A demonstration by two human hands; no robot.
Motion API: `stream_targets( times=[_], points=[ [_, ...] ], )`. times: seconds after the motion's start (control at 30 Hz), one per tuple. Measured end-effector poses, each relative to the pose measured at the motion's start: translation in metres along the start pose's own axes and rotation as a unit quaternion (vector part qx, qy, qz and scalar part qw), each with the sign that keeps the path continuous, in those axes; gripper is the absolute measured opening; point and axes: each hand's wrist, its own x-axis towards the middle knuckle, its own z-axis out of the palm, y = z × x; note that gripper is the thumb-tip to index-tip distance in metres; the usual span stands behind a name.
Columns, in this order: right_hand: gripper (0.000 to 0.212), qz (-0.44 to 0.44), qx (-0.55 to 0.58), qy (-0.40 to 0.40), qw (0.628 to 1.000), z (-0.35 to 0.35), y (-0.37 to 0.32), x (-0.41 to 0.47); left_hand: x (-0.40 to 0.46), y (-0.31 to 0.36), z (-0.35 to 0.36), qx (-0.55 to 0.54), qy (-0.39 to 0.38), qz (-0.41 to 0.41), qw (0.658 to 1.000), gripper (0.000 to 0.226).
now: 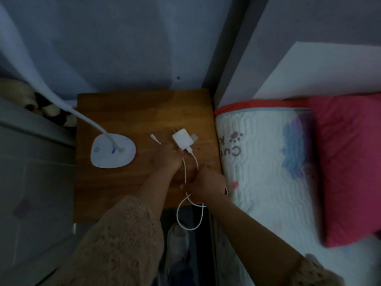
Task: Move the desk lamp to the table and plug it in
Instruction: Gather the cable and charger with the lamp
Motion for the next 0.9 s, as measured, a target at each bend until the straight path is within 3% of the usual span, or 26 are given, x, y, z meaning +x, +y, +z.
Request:
stream_targets(
  times=[0.1, 0.3, 0.47, 0.57, 0.63, 0.73, 0.83, 0.9],
  points=[
    [0.012, -0.055, -0.005, 0.001, 0.998, 0.003, 0.005, -0.001, 0.012, 0.005, 0.003, -0.083, -0.036, -0.066, 0.994, 0.034],
    [0.010, -0.144, 0.045, 0.098, 0.984, -0.001, 0.029, -0.007, 0.014, 0.016, 0.008, -0.219, -0.065, -0.129, 0.965, 0.037],
    [0.023, -0.217, 0.120, 0.038, 0.968, -0.019, 0.034, -0.009, 0.004, 0.037, 0.015, -0.408, -0.146, -0.183, 0.882, 0.008],
    [0.021, -0.212, 0.172, -0.007, 0.962, -0.035, 0.033, -0.008, 0.007, 0.046, 0.009, -0.459, -0.127, -0.194, 0.858, 0.029],
    [0.010, -0.215, 0.230, -0.074, 0.946, -0.051, 0.035, -0.004, 0.011, 0.051, -0.004, -0.474, -0.097, -0.188, 0.855, 0.029],
    [0.017, -0.180, 0.278, -0.176, 0.927, -0.075, 0.047, 0.002, 0.013, 0.052, -0.034, -0.454, -0.067, -0.176, 0.871, 0.017],
    [0.023, -0.080, 0.393, -0.212, 0.891, -0.097, 0.051, 0.004, 0.010, 0.045, -0.058, -0.442, -0.072, -0.154, 0.881, 0.040],
    [0.033, 0.044, 0.564, -0.224, 0.794, -0.109, 0.047, 0.011, 0.000, 0.041, -0.062, -0.453, -0.097, -0.127, 0.877, 0.037]
  ],
)
